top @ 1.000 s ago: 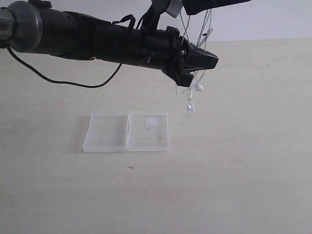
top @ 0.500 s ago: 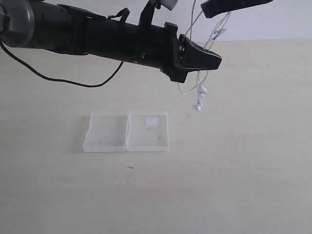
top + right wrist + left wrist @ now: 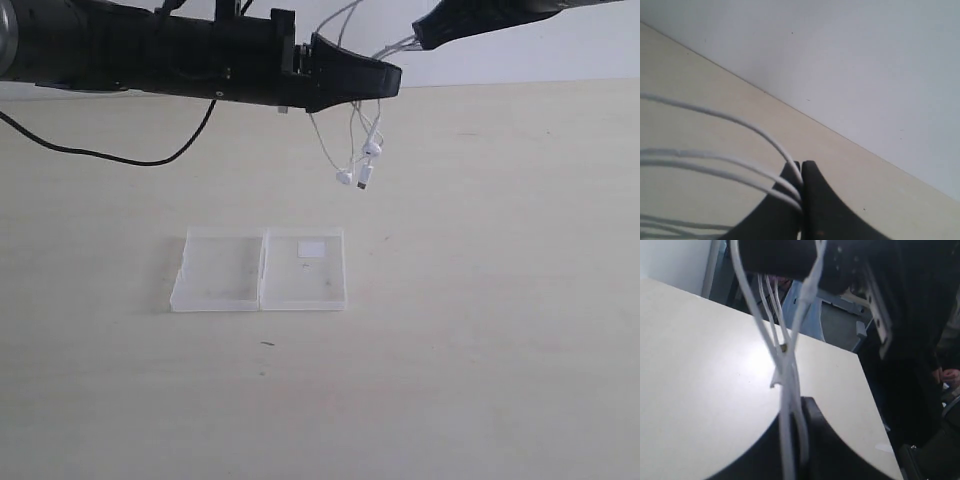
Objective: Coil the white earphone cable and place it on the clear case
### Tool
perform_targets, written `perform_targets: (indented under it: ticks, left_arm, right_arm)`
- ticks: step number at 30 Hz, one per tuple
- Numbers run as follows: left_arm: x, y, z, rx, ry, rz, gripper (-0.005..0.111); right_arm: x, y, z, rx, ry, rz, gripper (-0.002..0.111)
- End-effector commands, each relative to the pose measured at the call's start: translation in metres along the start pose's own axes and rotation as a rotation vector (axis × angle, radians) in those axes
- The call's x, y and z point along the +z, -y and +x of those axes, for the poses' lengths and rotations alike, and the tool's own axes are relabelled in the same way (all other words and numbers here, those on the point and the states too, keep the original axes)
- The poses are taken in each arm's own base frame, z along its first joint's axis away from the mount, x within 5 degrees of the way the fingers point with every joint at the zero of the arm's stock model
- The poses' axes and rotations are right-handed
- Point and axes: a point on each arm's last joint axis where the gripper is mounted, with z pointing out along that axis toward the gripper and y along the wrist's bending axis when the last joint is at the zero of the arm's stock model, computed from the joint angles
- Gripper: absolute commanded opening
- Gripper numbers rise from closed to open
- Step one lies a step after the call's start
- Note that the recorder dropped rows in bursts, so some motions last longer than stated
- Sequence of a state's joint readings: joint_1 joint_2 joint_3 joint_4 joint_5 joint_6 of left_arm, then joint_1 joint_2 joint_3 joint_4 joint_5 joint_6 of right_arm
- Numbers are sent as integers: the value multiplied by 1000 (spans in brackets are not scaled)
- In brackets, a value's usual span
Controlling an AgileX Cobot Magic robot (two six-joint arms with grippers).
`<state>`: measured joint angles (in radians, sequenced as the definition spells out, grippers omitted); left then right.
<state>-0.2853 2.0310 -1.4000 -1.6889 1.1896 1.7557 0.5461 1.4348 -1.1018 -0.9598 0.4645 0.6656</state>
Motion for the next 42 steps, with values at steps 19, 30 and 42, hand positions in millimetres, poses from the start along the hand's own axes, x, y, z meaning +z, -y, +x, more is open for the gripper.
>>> perform_targets:
  ticks: [19, 30, 42]
  left_arm:
    - [-4, -5, -7, -304, 55, -73, 0]
    - [-5, -11, -6, -398, 59, -133, 0]
    - [-31, -27, -1, -535, 97, -211, 0]
  right_arm:
    - [14, -12, 10, -162, -77, -71, 43]
    - [13, -15, 9, -158, -62, -107, 44]
    - [1, -11, -1, -107, 14, -116, 44]
